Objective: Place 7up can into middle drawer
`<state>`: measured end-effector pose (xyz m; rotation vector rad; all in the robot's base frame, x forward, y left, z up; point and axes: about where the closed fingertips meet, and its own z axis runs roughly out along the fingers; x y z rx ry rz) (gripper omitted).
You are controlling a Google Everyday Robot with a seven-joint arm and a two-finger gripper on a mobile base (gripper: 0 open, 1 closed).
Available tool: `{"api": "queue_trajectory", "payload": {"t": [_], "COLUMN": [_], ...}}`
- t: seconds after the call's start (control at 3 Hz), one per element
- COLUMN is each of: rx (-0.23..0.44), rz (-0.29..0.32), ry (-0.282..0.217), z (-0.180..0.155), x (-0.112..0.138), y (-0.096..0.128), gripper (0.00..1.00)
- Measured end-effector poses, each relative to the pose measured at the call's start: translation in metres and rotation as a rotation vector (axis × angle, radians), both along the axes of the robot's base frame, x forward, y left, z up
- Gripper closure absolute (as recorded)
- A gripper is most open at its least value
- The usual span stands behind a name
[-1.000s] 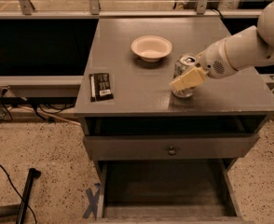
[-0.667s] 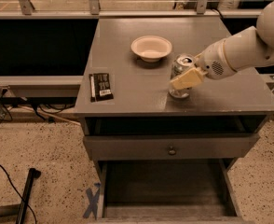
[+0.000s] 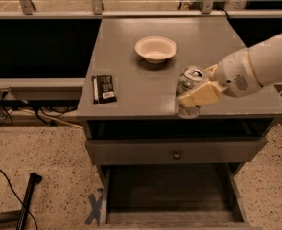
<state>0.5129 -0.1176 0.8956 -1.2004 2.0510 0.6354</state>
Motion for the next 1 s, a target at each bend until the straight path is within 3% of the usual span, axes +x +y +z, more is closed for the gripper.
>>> {"api": "queue_trajectory", "payload": {"t": [0.33,0.67,1.0], "rx": [-0.103,-0.103,-0.138], "rz": [0.087,0.087,0.079], "ry": [-0.077,-0.076,-0.142], "z": [0.032,0.032,0.009], "x": [-0.064,-0.064,-0.066], "y": [-0.025,-0.025,-0.032], "gripper": [1.00,1.00,1.00]}}
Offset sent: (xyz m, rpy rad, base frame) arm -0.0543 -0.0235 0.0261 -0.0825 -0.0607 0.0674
